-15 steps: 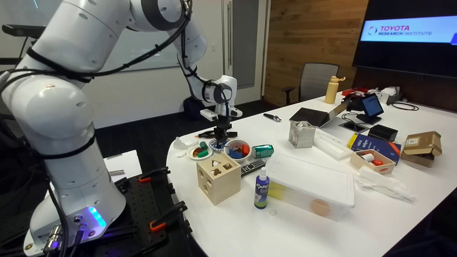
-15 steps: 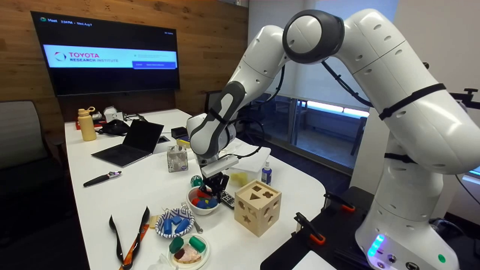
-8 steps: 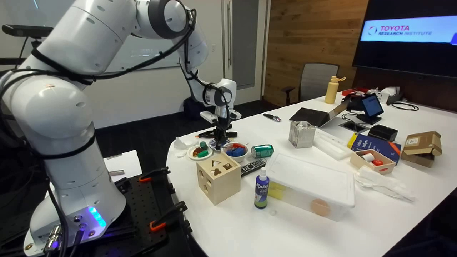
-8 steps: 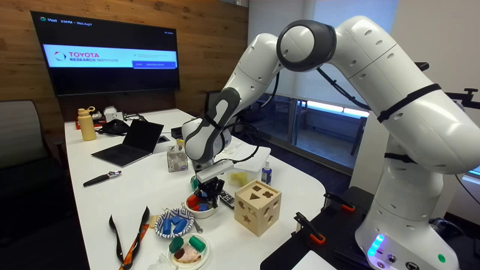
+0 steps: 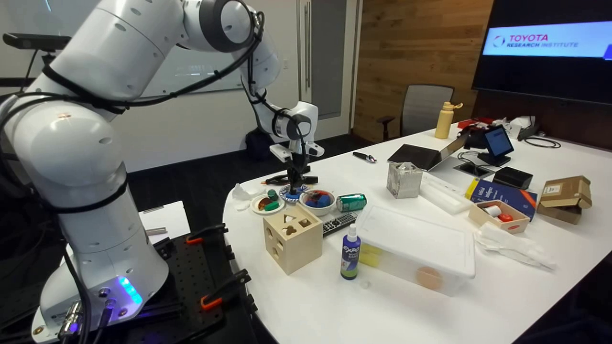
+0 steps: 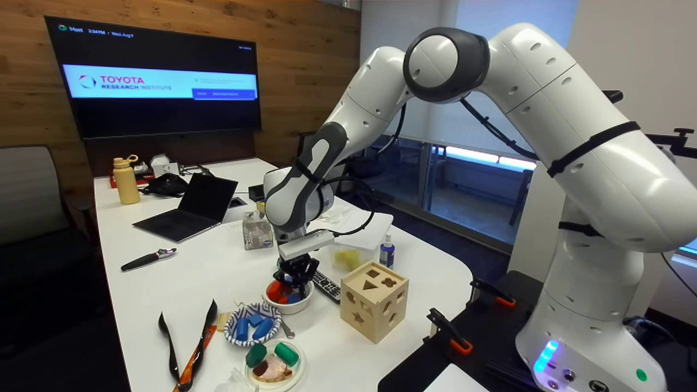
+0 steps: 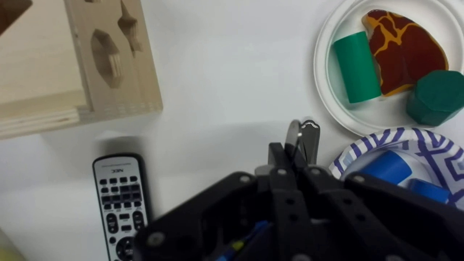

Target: Stir the white bowl with the metal spoon

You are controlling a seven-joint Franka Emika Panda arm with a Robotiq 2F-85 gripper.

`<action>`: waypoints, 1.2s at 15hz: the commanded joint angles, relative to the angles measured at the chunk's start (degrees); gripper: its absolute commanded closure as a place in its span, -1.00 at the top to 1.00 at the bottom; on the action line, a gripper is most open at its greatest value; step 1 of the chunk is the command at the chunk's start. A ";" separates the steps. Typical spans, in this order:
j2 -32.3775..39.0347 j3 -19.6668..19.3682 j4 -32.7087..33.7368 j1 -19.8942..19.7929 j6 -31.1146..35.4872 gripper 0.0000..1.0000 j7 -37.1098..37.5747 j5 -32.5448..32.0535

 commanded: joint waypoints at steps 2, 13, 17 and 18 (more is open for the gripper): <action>-2.50 -2.99 -1.16 2.69 -2.10 -0.98 2.94 -3.43; 3.27 -2.28 2.45 2.82 -5.85 -0.98 1.54 -4.53; 2.37 -1.47 2.05 2.07 -3.69 -0.98 1.11 -3.52; 1.95 -1.38 1.78 1.91 -2.93 -0.98 1.09 -3.31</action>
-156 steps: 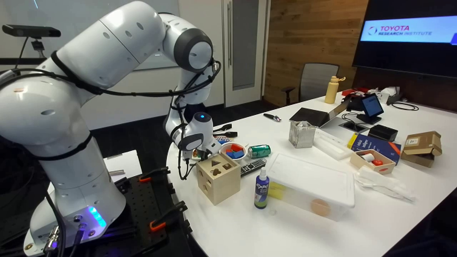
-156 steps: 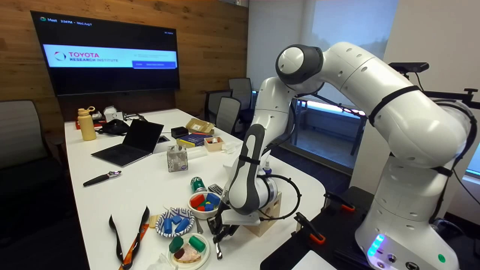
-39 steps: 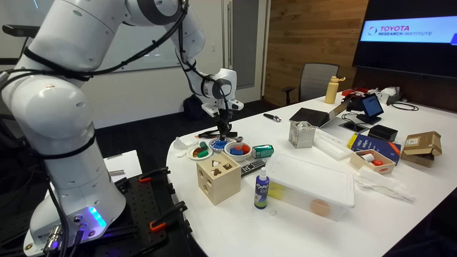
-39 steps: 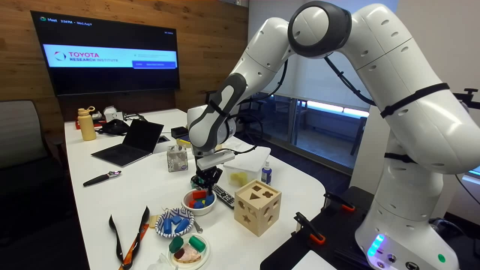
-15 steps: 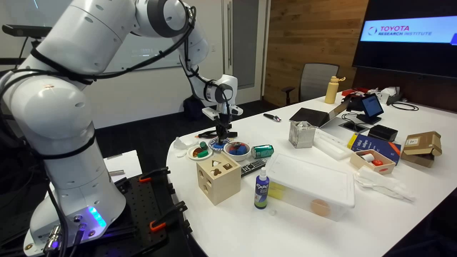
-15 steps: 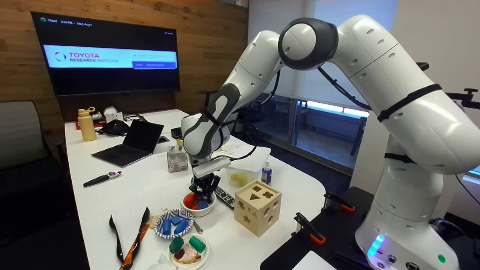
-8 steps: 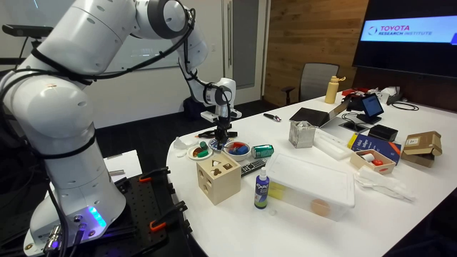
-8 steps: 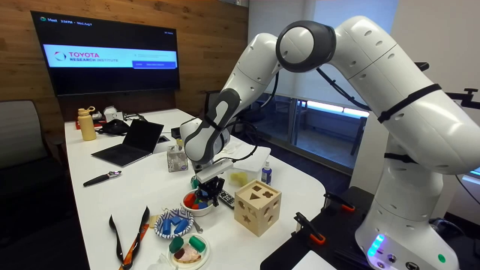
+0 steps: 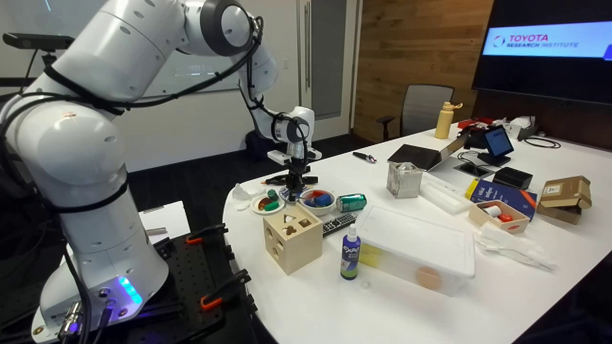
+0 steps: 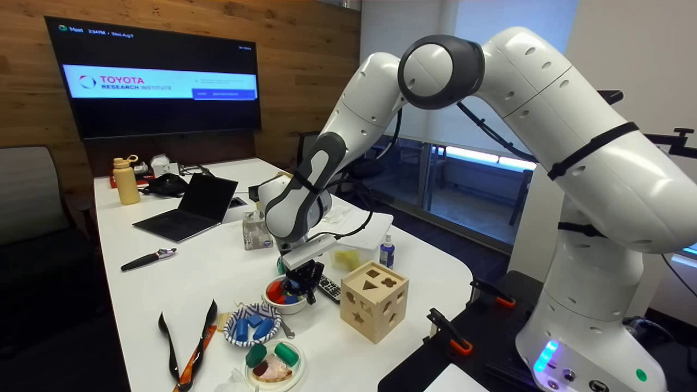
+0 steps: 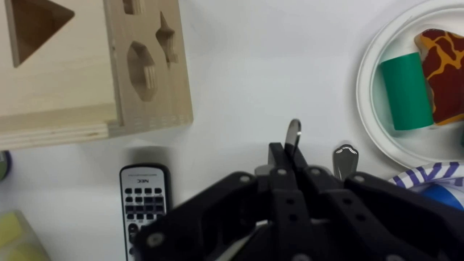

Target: Stir the white bowl with the metal spoon

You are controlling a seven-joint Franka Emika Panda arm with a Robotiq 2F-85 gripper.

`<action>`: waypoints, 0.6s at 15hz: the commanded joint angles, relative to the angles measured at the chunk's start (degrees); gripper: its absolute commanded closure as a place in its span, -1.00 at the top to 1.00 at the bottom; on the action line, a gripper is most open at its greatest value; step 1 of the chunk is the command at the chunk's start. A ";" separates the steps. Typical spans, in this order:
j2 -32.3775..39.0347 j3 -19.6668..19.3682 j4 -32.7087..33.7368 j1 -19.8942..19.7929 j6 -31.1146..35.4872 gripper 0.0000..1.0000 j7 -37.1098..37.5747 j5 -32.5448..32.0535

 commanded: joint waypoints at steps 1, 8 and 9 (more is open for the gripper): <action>-0.43 1.14 0.35 -1.04 1.68 -0.98 -0.52 1.30; -2.15 -0.91 -0.64 0.62 4.69 -0.98 1.44 -0.53; -2.26 -1.37 -0.55 1.04 4.14 -0.98 1.80 -1.13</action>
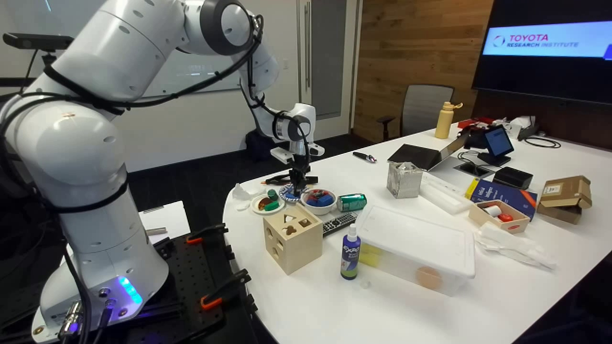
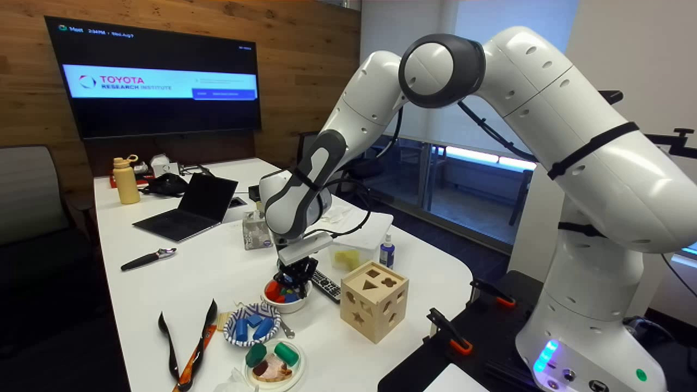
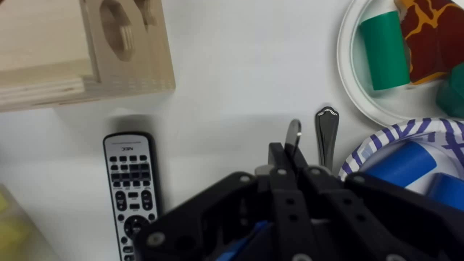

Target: Stir the white bowl with the metal spoon

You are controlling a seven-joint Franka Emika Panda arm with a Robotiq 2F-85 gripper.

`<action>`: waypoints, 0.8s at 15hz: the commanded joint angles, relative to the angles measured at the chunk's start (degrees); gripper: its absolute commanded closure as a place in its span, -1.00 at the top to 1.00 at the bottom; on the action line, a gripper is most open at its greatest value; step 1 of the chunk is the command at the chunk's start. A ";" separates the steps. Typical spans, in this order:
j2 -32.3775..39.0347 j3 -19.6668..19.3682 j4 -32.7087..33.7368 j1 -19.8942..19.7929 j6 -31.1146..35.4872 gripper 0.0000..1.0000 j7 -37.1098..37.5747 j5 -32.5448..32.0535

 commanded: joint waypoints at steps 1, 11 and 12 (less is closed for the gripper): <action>-1.91 -1.87 -0.72 1.79 -1.00 -0.98 1.95 -1.81; 2.87 -1.58 2.07 2.11 -5.30 -0.98 0.66 -2.27; 3.32 -1.21 2.58 1.85 -5.21 -0.98 0.20 -1.98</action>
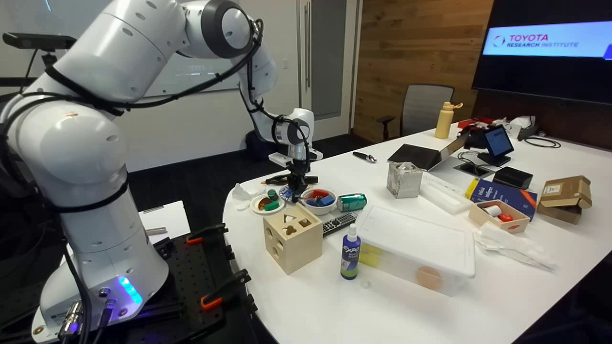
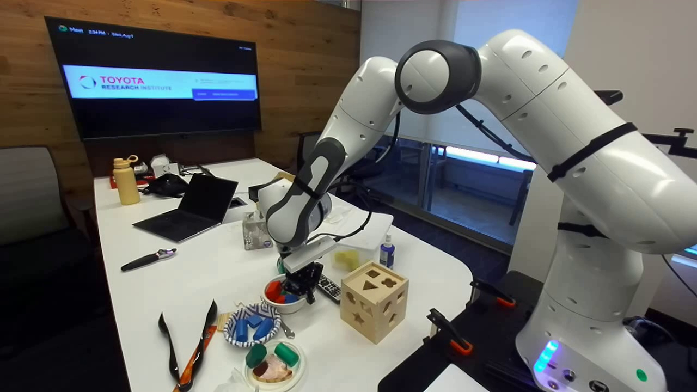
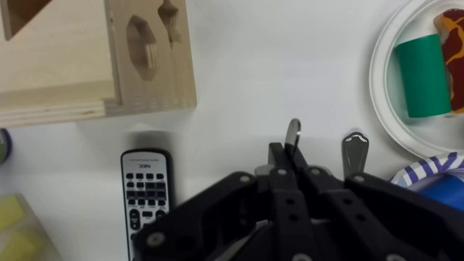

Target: Stir the white bowl with the metal spoon

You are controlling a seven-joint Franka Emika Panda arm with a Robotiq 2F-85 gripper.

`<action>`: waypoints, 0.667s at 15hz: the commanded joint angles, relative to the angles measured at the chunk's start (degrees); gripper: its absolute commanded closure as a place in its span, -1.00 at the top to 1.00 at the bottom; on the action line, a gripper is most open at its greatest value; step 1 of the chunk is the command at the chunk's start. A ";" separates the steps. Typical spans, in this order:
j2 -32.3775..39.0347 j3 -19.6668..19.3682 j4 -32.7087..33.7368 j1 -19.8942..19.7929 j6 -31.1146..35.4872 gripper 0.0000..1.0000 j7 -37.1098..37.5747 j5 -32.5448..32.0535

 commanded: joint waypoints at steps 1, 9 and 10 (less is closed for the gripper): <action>1.89 1.00 2.37 -0.35 -1.99 -0.98 -0.67 0.07; 1.18 4.57 1.84 -3.52 3.60 -0.98 -2.96 4.25; 0.97 4.69 1.65 -3.70 4.33 -0.98 -3.20 4.62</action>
